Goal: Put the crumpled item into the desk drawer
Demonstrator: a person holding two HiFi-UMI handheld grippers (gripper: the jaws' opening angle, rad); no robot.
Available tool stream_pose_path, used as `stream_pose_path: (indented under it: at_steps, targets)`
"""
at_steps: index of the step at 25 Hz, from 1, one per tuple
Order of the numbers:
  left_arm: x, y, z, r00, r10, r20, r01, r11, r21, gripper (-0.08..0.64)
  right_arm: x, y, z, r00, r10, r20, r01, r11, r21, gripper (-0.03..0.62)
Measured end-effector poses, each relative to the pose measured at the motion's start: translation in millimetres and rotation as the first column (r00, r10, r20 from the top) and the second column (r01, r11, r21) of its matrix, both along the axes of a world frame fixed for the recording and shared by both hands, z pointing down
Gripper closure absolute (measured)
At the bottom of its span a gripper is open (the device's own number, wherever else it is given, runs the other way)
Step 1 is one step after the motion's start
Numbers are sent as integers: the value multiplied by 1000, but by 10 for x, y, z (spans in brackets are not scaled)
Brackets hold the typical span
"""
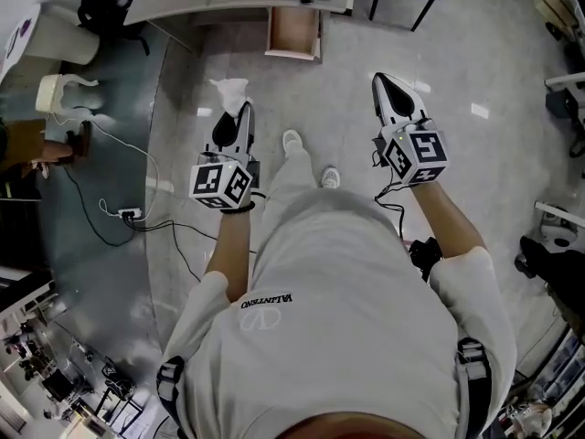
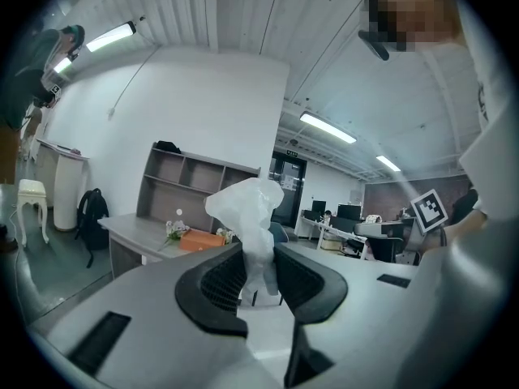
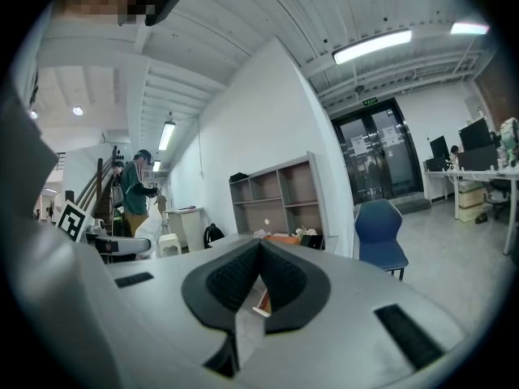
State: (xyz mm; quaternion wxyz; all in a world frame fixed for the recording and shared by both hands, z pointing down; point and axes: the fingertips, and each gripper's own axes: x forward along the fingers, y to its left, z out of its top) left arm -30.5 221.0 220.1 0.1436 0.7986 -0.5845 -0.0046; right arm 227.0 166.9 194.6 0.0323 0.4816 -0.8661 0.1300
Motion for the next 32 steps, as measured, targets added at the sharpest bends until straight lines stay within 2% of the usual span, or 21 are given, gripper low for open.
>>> stream_pose_path:
  at_steps: [6,14,20,23,32]
  targets:
    - [-233,-361,118,1000,5,-21,-5,1000,-12,463,-197,-356,58,1000,24,-9,-24,1000,-9,592]
    - [-545,-1118,247,998,45,-44,-46,999,-22,463,-525,-958,112,998,49,-45,-50,999,-18,592]
    - [-697,-1766,378,992,114,-49,-116,992,-39,463,-813,-1519,168,994,86,-61,-88,996,-24,592]
    - [-776,-2012,488,987,139,-75,-143,988,-56,463,-973,-1733,255,993,95,-77,-98,994,-39,592]
    - [-931,-2466,818,967,222,-126,-235,967,-96,463,-1571,-2110,671,986,48,-157,-63,994,-89,592]
